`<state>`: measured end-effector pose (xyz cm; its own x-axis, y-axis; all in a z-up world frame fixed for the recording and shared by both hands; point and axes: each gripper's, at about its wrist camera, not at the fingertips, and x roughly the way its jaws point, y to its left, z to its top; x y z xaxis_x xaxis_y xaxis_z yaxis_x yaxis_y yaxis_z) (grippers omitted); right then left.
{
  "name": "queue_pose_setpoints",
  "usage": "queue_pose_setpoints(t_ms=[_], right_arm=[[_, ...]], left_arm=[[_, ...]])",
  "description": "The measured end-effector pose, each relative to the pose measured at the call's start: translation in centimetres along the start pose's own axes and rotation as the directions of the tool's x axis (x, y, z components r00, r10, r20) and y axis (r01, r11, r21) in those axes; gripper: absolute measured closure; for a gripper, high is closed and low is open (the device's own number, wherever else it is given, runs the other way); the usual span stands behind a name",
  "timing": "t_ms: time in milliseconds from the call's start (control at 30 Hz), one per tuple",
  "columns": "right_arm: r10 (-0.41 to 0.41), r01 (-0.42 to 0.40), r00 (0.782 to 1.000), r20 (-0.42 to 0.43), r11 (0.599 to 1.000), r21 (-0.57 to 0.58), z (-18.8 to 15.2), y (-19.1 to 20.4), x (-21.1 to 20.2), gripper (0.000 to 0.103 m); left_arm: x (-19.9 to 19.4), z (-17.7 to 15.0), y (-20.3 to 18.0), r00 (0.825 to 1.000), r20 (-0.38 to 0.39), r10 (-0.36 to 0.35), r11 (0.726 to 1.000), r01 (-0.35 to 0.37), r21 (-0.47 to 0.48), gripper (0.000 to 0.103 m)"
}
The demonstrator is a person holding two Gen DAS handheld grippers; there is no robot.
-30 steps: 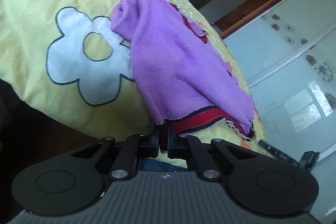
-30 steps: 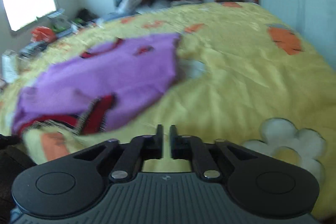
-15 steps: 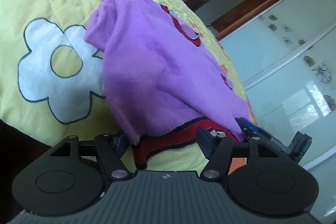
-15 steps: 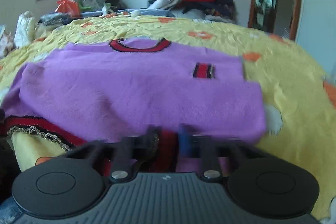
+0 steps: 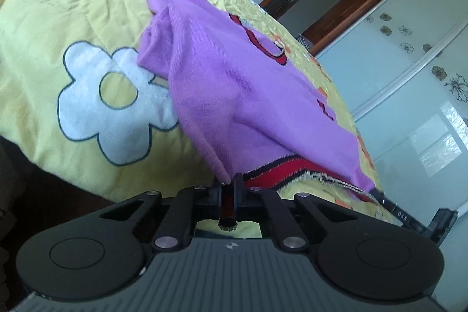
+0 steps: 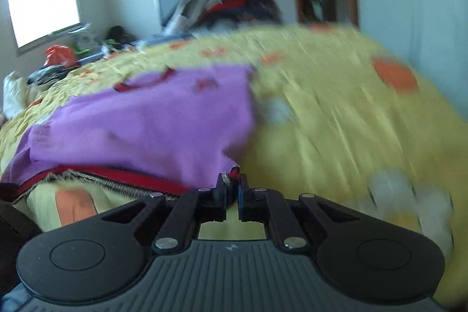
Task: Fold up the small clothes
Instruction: 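Close both tools on the red-striped hem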
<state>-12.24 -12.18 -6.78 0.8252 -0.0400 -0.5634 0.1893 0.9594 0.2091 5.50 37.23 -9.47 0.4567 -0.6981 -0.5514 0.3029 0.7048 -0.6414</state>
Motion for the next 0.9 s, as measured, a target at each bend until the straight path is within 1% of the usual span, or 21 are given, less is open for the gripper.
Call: queue_pose_setpoints(t_ms=[33, 67, 133, 200, 233, 267, 300, 333, 400, 433, 467, 500, 567, 600, 633, 667, 700, 800, 833, 867, 900], right_arm=[[0.017, -0.016, 1.000, -0.011, 0.999, 0.045, -0.6, -1.0, -0.4, 0.096], [0.046, -0.046, 0.999, 0.008, 0.996, 0.076, -1.0, -1.7, -1.0, 0.094], [0.082, -0.082, 0.997, 0.005, 0.988, 0.128, -1.1, -2.8, -1.5, 0.074], [0.170, -0.174, 0.985, 0.037, 0.963, 0.206, -0.7, -4.3, -1.5, 0.017], [0.202, -0.209, 0.978, 0.054, 0.949, 0.234, -0.5, -4.9, -1.3, 0.010], [0.253, -0.260, 0.966, 0.062, 0.932, 0.254, -0.1, -5.4, -0.9, 0.010], [0.292, -0.298, 0.954, 0.061, 0.918, 0.262, 0.1, -5.7, -0.2, 0.011], [0.307, -0.312, 0.950, 0.060, 0.913, 0.262, 0.4, -5.8, 0.4, 0.010], [0.379, -0.383, 0.923, 0.067, 0.887, 0.259, 0.7, -6.2, 1.8, 0.010], [0.382, -0.389, 0.921, 0.077, 0.886, 0.251, 0.9, -6.2, 2.1, 0.010], [0.407, -0.411, 0.911, 0.069, 0.880, 0.238, 1.1, -6.0, 2.6, 0.010], [0.450, -0.451, 0.891, 0.055, 0.865, 0.220, 1.2, -5.7, 2.9, 0.010], [0.463, -0.462, 0.885, 0.042, 0.866, 0.190, 1.4, -5.0, 3.3, 0.010], [0.492, -0.489, 0.870, 0.027, 0.856, 0.171, 1.4, -4.7, 3.5, 0.010], [0.513, -0.508, 0.859, 0.013, 0.847, 0.158, 1.4, -4.3, 3.7, 0.010], [0.503, -0.498, 0.865, -0.004, 0.857, 0.136, 1.5, -3.9, 3.7, 0.010], [0.490, -0.485, 0.871, -0.019, 0.867, 0.117, 1.7, -3.4, 3.7, 0.010], [0.468, -0.460, 0.882, -0.054, 0.881, 0.116, 2.4, -2.5, 4.0, 0.010], [0.478, -0.469, 0.877, -0.056, 0.874, 0.124, 2.5, -2.5, 4.2, 0.010], [0.503, -0.492, 0.862, -0.054, 0.858, 0.148, 2.5, -2.7, 4.4, 0.010], [0.508, -0.496, 0.860, -0.039, 0.853, 0.165, 2.4, -2.9, 4.5, 0.016]], left_arm=[[-0.1, -0.2, 0.2, 1.000, -0.002, -0.001, 1.000, 0.001, 0.003, 0.097], [-0.2, -0.4, 0.5, 1.000, -0.006, -0.001, 1.000, 0.001, 0.006, 0.099], [-0.4, -0.7, 1.3, 1.000, -0.009, -0.029, 1.000, 0.029, -0.005, 0.099], [-0.5, -0.8, 2.5, 0.998, -0.011, -0.067, 0.997, 0.067, -0.049, 0.099], [-0.5, -0.8, 3.0, 0.996, -0.002, -0.093, 0.994, 0.092, -0.062, 0.098], [-0.4, -0.7, 3.4, 0.995, 0.002, -0.098, 0.992, 0.098, -0.075, 0.098], [-0.2, -0.7, 3.7, 0.995, -0.003, -0.103, 0.991, 0.102, -0.088, 0.091], [0.1, -0.6, 4.0, 0.993, -0.008, -0.117, 0.988, 0.115, -0.103, 0.085], [0.6, -0.5, 4.1, 0.992, -0.003, -0.127, 0.984, 0.126, -0.124, 0.057], [0.9, -0.5, 4.1, 0.992, -0.006, -0.124, 0.984, 0.123, -0.129, 0.052], [1.2, -0.5, 3.9, 0.991, -0.006, -0.130, 0.983, 0.128, -0.135, 0.048], [1.4, -0.5, 3.7, 0.991, -0.004, -0.136, 0.981, 0.134, -0.142, 0.047], [1.7, -0.5, 3.1, 0.989, -0.016, -0.144, 0.979, 0.140, -0.147, 0.043], [1.8, -0.6, 2.8, 0.990, -0.014, -0.140, 0.981, 0.136, -0.140, 0.045], [1.9, -0.6, 2.6, 0.992, -0.012, -0.128, 0.982, 0.126, -0.138, 0.050], [2.2, -0.6, 2.4, 0.992, -0.018, -0.122, 0.982, 0.118, -0.144, 0.070], [2.3, -0.6, 2.4, 0.992, -0.029, -0.124, 0.982, 0.118, -0.150, 0.083], [2.7, -0.7, 2.3, 0.994, -0.046, -0.103, 0.981, 0.094, -0.168, 0.089], [2.8, -0.7, 2.3, 0.994, -0.048, -0.103, 0.979, 0.093, -0.181, 0.094], [2.7, -0.7, 2.2, 0.995, -0.039, -0.093, 0.981, 0.085, -0.174, 0.094], [2.7, -0.7, 2.1, 0.996, -0.033, -0.080, 0.983, 0.073, -0.167, 0.094]])
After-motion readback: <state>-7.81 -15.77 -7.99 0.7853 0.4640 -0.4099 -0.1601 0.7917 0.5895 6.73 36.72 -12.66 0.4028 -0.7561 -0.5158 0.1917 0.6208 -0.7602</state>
